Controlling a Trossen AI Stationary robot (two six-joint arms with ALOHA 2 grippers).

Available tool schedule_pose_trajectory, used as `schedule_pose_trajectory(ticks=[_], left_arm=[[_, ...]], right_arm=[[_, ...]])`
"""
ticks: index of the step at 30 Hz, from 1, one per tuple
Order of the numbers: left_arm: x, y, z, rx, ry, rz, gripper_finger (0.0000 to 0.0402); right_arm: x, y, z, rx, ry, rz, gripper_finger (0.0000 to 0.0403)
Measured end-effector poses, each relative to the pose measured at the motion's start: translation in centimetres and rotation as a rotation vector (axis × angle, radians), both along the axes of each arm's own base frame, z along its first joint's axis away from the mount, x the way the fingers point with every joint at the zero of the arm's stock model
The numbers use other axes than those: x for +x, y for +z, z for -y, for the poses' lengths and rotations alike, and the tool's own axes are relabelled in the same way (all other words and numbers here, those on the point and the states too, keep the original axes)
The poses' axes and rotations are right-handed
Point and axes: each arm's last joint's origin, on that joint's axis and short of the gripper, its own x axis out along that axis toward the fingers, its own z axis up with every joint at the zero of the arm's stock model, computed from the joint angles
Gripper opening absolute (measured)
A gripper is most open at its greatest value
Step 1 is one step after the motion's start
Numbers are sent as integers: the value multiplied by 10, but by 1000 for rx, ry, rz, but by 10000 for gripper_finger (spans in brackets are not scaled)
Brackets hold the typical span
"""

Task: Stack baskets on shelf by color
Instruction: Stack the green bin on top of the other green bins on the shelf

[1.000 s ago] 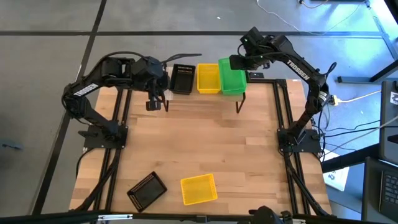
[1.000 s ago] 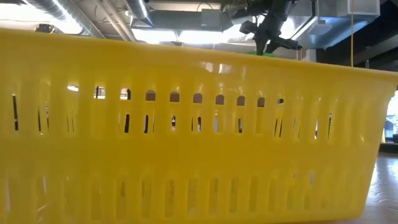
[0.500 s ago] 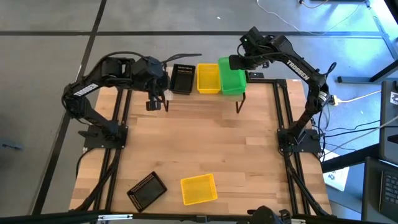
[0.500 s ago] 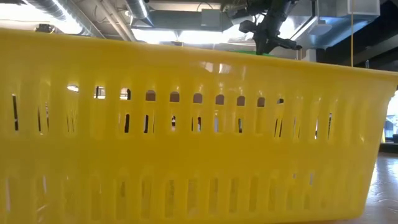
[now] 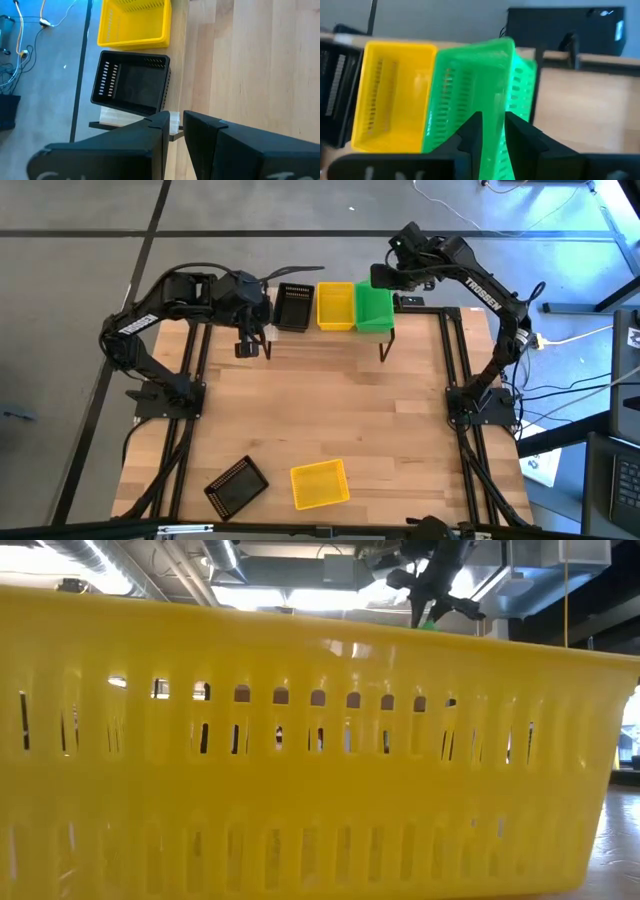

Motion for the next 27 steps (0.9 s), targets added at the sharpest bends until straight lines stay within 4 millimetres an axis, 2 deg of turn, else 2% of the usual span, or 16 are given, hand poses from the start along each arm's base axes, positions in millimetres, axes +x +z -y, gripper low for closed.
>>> schedule_pose_trajectory(ticks=[4,9,13,19,27], left_arm=[[0,0,0,-4,6,4,47],[0,0,0,-10,14,8,47],[0,0,0,-9,15,8,47],[0,0,0,-12,19,10,47],[0,0,0,-12,20,11,47]], right_arm=[[-8,10,-3,-93,-62,-22,80],[-13,21,-8,-140,-39,25,80],[-9,28,-13,-187,60,66,80],[-3,24,-15,-211,187,4,78],[2,15,-12,-166,216,-24,6]])
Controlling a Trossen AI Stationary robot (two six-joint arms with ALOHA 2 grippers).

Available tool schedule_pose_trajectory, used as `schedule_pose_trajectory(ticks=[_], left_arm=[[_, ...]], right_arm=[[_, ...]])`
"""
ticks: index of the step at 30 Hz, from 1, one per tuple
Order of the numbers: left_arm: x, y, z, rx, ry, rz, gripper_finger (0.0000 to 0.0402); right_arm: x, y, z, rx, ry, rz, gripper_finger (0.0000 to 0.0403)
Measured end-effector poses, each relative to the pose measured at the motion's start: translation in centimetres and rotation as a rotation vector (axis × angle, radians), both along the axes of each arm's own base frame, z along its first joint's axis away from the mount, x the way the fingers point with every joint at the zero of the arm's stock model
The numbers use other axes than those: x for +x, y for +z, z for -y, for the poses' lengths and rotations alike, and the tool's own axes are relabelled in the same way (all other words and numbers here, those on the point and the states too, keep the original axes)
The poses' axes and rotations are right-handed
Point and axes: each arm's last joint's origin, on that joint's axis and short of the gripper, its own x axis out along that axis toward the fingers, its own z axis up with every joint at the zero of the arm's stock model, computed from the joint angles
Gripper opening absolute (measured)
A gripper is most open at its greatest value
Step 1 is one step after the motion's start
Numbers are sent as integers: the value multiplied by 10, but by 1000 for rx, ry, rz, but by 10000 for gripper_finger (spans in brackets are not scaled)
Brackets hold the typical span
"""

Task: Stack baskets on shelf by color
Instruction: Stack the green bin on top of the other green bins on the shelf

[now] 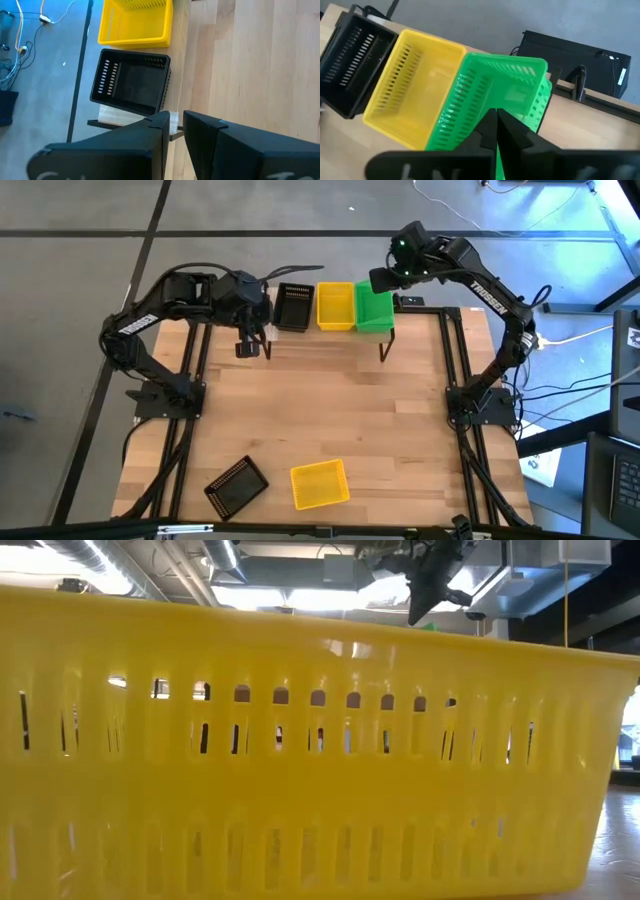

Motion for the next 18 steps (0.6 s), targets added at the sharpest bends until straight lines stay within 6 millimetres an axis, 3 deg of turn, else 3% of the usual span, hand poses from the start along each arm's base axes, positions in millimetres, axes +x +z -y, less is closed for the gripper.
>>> schedule_pose_trajectory(ticks=[18], left_arm=[[0,0,0,-13,20,11,47]], right_arm=[[-5,-9,8,47,7,-62,2]])
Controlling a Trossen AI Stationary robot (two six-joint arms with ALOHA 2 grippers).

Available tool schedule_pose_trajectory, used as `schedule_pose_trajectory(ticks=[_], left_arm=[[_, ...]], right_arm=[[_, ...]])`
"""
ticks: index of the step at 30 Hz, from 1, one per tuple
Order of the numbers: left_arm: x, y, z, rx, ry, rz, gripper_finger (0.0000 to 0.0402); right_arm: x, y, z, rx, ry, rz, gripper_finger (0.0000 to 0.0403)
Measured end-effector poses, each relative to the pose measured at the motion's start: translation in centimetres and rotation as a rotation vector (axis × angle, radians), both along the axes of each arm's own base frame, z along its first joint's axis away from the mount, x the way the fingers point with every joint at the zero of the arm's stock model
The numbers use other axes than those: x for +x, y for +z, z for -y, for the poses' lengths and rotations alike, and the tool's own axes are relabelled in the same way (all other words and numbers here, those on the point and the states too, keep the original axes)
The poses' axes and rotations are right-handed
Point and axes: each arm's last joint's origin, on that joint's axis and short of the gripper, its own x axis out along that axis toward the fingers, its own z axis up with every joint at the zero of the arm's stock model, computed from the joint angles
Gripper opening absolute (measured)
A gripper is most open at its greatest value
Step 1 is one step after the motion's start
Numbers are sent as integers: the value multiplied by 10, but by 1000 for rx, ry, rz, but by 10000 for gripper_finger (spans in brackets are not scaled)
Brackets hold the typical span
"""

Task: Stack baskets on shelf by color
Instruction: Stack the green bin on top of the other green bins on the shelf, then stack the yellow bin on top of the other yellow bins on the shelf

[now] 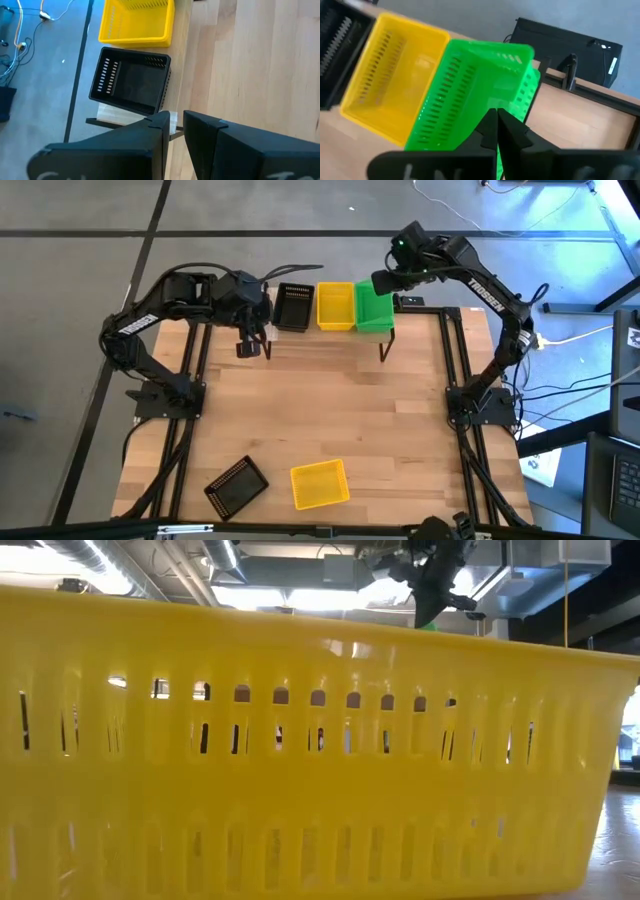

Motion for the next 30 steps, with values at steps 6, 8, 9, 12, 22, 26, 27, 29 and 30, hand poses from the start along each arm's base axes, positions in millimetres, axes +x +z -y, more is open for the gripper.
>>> schedule_pose_trajectory(ticks=[6,8,9,12,22,26,27,29,30], left_arm=[[0,0,0,0,0,0,47],[0,0,0,0,0,0,47],[0,0,0,0,1,0,47],[0,0,0,-1,1,0,47],[-1,-1,0,-42,52,19,47],[-6,-5,2,-85,78,-33,47],[-8,-6,3,-97,83,-49,47],[-9,-8,7,-126,85,-66,47],[-10,-8,9,-140,82,-69,47]], right_arm=[[9,-14,8,30,12,-40,1],[10,-17,11,36,11,-48,1],[11,-18,12,39,12,-53,1],[12,-21,15,46,8,-61,1],[12,9,-8,-73,305,-1,0],[18,18,-42,-114,592,-11,0],[20,19,-52,-127,678,-23,0],[24,19,-74,-134,869,-52,0],[27,18,-86,-130,962,-61,0]])
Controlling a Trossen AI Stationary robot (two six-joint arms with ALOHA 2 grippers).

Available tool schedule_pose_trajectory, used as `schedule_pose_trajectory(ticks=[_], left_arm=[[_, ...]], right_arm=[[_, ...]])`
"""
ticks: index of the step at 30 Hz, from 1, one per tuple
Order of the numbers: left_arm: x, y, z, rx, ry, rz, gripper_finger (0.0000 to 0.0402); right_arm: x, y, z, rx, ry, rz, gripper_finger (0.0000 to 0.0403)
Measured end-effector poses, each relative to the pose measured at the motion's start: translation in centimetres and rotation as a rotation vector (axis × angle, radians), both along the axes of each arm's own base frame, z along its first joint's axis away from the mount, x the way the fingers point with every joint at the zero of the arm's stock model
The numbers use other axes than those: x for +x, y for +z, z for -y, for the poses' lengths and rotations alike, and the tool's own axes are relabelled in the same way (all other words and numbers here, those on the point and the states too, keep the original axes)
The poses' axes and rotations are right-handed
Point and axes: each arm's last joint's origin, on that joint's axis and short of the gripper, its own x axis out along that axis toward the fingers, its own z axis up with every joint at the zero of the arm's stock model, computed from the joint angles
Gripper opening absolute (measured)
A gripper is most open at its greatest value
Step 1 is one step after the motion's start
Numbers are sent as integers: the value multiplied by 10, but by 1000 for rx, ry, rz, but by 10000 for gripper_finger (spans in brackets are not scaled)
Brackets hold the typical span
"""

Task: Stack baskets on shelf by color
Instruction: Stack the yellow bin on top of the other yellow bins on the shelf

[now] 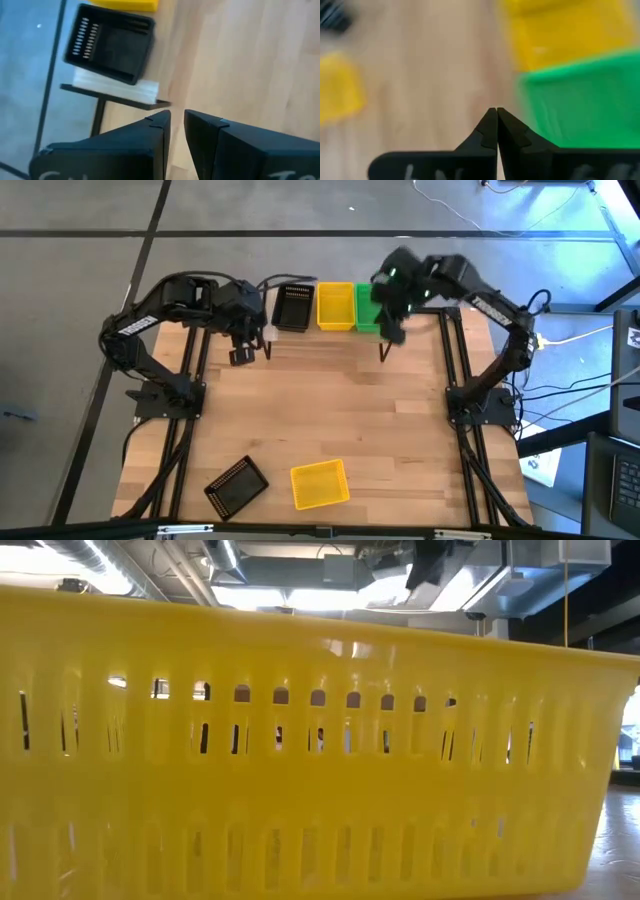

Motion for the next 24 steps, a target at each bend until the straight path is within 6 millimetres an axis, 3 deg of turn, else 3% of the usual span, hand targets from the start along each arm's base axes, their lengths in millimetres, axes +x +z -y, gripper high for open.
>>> schedule_pose_trajectory(ticks=[4,12,17,24], left_arm=[[-3,2,10,-20,-40,14,47],[-5,4,31,-68,-142,30,47],[-9,6,44,-89,-209,43,47],[-23,13,56,-103,-251,84,47]], right_arm=[[16,-1,-49,0,264,-12,0],[32,0,-137,1,543,38,0],[47,-5,-166,60,507,74,0],[76,-35,-185,124,440,-26,20]])
